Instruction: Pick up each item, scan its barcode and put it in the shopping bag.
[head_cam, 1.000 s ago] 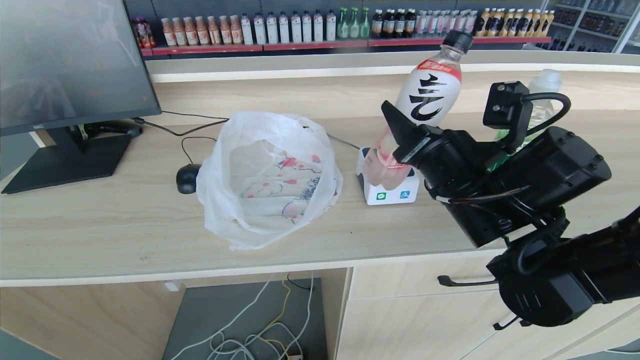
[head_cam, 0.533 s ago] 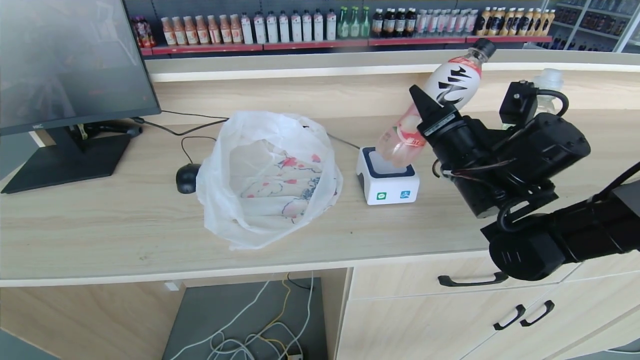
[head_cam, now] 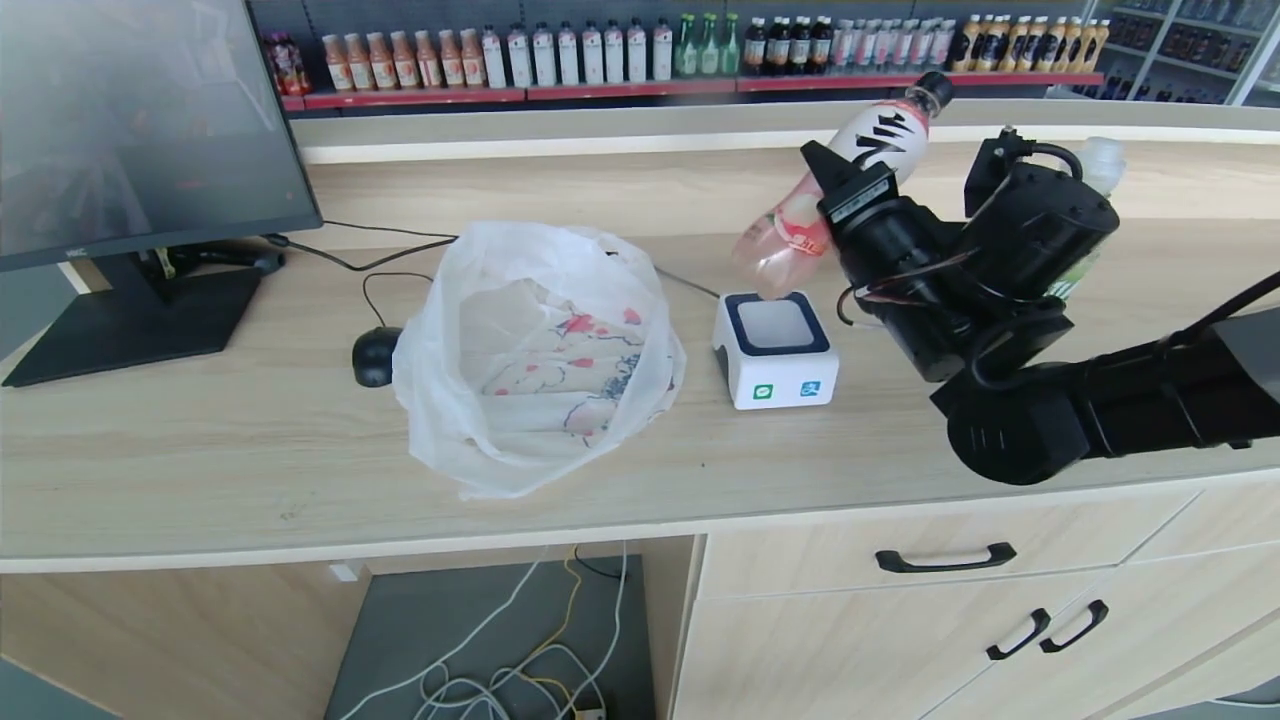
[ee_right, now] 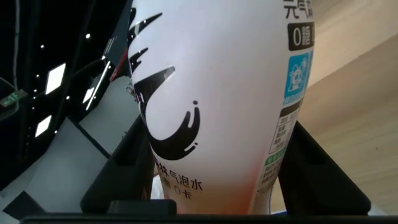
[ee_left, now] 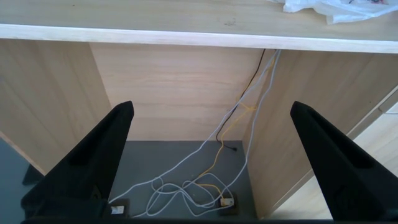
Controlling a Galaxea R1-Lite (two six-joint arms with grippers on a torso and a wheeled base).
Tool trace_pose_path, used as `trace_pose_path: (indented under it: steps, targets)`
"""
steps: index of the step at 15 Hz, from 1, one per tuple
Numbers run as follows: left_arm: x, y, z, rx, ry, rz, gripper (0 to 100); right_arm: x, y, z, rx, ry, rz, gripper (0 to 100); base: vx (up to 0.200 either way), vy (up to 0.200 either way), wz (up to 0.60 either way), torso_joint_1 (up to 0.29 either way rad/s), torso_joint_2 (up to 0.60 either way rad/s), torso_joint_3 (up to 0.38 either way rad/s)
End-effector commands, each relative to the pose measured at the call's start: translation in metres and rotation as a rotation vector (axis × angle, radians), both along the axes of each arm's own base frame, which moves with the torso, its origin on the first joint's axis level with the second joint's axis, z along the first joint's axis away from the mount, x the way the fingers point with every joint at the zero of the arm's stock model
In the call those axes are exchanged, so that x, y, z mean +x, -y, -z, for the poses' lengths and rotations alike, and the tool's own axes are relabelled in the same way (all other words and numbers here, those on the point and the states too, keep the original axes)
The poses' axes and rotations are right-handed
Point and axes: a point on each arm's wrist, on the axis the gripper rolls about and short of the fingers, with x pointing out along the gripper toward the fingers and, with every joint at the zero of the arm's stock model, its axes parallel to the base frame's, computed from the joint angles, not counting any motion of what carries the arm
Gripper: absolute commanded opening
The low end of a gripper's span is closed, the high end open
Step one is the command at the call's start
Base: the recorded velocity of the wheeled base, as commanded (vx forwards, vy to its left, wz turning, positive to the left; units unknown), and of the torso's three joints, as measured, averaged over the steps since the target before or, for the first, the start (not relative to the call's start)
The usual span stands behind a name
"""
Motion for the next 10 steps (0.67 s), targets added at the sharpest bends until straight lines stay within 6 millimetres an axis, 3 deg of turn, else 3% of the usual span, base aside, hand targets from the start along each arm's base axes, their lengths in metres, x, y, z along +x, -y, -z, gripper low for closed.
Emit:
trace_pose_path:
  steps: [1, 5, 10]
  targets:
    - [0.0, 0.0, 0.0, 0.002, 0.001, 0.0, 100, -0.008, -0.005, -0.009, 0.029, -0.007, -0.035, 0, 0.0, 0.0, 0.0, 0.0, 0.0, 0.0]
    - [0.0, 0.0, 0.0, 0.0, 0.001, 0.0, 100, -0.022, -0.019, -0.01, 0.086, -0.101, -0.115, 0, 0.0, 0.0, 0.0, 0.0, 0.0, 0.0]
    - [0.0, 0.0, 0.0, 0.0, 0.001, 0.0, 100, -0.02, -0.017, 0.022, 0.111, -0.225, -0.132, 0, 0.0, 0.0, 0.0, 0.0, 0.0, 0.0]
